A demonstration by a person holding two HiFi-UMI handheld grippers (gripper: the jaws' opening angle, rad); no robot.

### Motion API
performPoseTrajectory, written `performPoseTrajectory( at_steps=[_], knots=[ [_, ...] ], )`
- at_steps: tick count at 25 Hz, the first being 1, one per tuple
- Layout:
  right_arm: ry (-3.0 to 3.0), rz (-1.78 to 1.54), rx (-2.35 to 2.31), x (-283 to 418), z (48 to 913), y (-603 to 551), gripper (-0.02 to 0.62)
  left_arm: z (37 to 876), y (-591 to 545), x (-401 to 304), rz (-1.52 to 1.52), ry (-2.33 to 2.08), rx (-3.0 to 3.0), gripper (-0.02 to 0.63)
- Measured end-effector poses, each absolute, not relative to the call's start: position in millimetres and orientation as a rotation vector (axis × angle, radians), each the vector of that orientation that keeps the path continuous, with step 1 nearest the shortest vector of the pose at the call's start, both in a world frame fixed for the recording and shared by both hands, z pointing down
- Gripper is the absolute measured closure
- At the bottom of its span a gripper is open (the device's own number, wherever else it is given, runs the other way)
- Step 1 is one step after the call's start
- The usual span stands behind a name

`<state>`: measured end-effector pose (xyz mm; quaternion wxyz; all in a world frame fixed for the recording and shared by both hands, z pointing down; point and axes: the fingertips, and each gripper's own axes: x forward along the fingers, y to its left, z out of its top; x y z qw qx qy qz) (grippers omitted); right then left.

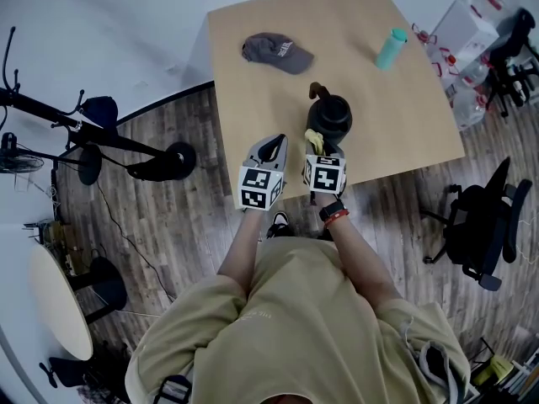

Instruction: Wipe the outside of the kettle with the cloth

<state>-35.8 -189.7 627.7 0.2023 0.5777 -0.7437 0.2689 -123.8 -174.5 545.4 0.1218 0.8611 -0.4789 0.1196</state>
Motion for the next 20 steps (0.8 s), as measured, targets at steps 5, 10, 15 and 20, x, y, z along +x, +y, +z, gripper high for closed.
performPoseTrajectory(
  at_steps=[5, 10, 15, 20],
  knots=[
    [-2.086, 0.754, 1.589, -19.7, 629.4, -180.8, 0.437, 546.6, -172.4, -106.7, 0.348, -1.392, 2.514, 0.581],
    [-2.079, 0.766, 1.593, 4.2, 630.5, -173.1, 0.437, 548.5, -169.7, -89.9, 0.347, -1.386, 2.507, 0.581],
    [-2.065, 0.777, 1.614, 29.3, 634.0, -171.7, 0.437, 554.6, -165.8, -71.9, 0.358, -1.373, 2.502, 0.581],
    [-2.064, 0.759, 1.623, 45.5, 636.1, -172.4, 0.439, 555.8, -164.4, -55.9, 0.369, -1.370, 2.504, 0.581]
  ],
)
